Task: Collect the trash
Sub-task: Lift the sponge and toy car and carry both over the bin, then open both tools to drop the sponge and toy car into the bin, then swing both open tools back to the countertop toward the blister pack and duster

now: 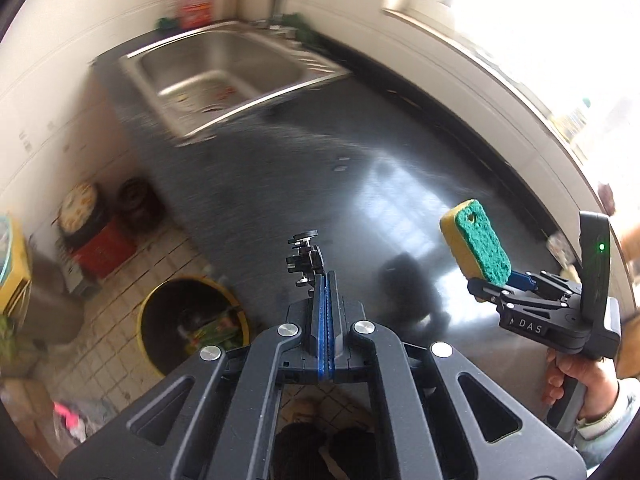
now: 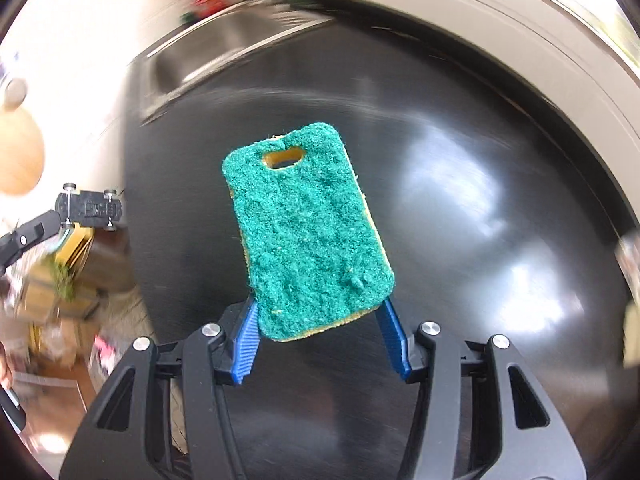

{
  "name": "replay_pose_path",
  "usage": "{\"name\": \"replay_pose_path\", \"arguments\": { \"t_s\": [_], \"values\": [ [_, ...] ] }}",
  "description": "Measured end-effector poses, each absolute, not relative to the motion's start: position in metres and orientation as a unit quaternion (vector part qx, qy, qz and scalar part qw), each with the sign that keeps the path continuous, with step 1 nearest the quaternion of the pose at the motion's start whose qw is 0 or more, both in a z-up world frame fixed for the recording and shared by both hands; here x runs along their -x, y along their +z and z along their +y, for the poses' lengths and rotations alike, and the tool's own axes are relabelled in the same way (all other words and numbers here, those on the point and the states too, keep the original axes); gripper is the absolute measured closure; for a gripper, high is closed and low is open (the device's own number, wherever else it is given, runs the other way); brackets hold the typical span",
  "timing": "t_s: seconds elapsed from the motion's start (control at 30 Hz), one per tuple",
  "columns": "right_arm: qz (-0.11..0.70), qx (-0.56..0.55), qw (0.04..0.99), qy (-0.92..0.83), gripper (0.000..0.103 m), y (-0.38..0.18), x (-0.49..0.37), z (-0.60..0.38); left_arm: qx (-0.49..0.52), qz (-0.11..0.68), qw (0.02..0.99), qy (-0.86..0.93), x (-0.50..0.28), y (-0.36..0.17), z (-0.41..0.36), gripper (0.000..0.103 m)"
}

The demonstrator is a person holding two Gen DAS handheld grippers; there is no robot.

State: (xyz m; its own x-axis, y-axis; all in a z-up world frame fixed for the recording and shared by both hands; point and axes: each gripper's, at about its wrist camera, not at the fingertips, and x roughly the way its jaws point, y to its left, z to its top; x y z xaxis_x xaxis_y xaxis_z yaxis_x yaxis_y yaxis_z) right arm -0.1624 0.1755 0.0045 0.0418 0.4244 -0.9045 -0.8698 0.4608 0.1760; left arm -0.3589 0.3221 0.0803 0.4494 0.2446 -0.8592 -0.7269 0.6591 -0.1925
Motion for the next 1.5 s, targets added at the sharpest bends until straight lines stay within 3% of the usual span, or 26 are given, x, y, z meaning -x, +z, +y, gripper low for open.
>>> {"name": "replay_pose_path", "arguments": {
  "t_s": [0.23,0.47,0.93,1.03,1.07,1.13,1.17,1.2,1.27,1.5],
  "values": [
    [0.459,0.293,0.619,0.566,0.051,0.010,0.269,0.268,0.335,0.399,0.757,0.394,0.477,0.074,0.352,0.103],
    [0.425,0.345,0.563,0.619,0.051,0.006,0.354,0.325,0.372,0.393,0.719,0.435,0.546,0.058,0.362,0.103],
    [0.439,0.389,0.516,0.624,0.051,-0.032,0.406,0.363,0.428,0.392,0.701,0.415,0.567,0.008,0.378,0.103],
    [0.460,0.357,0.513,0.630,0.042,-0.027,0.398,0.367,0.457,0.385,0.702,0.387,0.566,-0.003,0.383,0.103],
    [0.470,0.342,0.508,0.636,0.027,-0.023,0.397,0.370,0.462,0.387,0.698,0.387,0.565,-0.008,0.385,0.101],
    [0.483,0.304,0.507,0.646,0.014,-0.010,0.390,0.372,0.465,0.391,0.689,0.395,0.566,-0.012,0.387,0.100],
    [0.479,0.287,0.512,0.653,0.013,0.000,0.387,0.373,0.466,0.389,0.687,0.399,0.567,-0.012,0.388,0.085],
    [0.473,0.278,0.519,0.656,0.013,0.008,0.384,0.373,0.466,0.382,0.687,0.406,0.569,-0.009,0.389,0.047],
    [0.460,0.265,0.535,0.657,0.007,0.023,0.377,0.372,0.451,0.358,0.685,0.446,0.574,0.002,0.387,0.007],
    [0.454,0.238,0.636,0.577,0.007,0.036,0.285,0.324,0.424,0.367,0.669,0.488,0.546,0.026,0.404,0.007]
  ]
}}
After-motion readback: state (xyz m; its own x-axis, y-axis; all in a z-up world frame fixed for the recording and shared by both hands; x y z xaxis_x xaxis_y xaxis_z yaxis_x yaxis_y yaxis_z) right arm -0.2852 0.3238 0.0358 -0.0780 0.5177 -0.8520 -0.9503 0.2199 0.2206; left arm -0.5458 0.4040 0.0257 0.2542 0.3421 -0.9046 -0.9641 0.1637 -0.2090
